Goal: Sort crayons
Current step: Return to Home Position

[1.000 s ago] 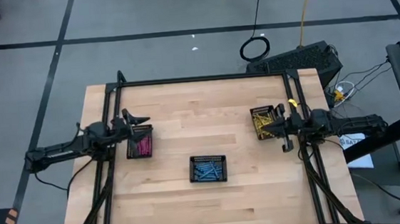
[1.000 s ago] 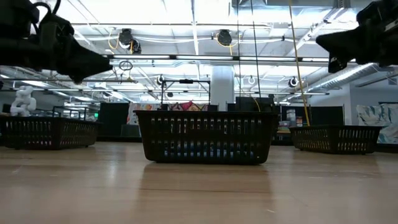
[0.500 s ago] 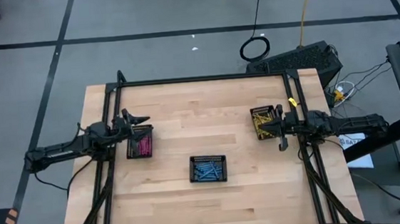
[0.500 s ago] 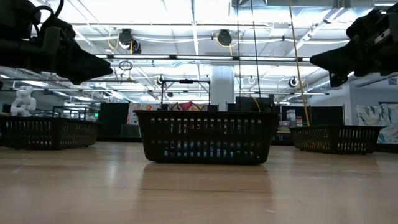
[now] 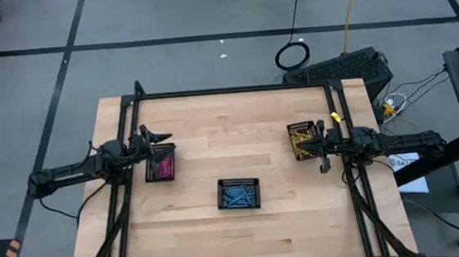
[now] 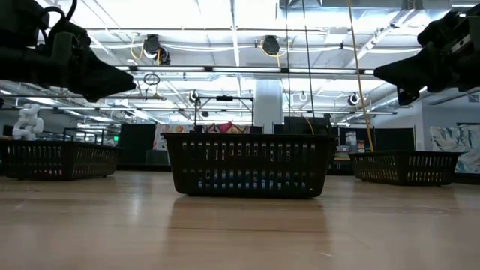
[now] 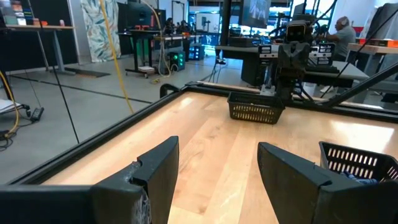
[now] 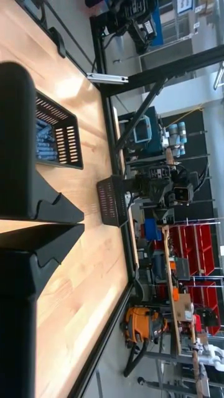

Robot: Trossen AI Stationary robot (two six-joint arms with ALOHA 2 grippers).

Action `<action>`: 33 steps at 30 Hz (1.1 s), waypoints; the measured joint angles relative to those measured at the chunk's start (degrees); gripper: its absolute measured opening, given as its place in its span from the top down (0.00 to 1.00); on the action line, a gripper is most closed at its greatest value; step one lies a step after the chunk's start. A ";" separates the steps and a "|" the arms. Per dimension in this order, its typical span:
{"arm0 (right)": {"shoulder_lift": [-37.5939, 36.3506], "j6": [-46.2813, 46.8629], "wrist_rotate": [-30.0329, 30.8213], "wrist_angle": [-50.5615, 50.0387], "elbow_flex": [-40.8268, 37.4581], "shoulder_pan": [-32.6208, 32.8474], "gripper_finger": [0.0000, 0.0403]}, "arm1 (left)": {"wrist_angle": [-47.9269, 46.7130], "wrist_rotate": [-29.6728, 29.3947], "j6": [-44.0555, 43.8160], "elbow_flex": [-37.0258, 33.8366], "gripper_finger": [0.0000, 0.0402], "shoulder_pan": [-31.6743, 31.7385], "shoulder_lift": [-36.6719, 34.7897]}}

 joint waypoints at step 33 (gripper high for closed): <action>0.02 0.00 0.07 0.00 0.13 0.00 1.00 | -1.33 5.81 2.99 -0.02 0.45 -0.02 0.96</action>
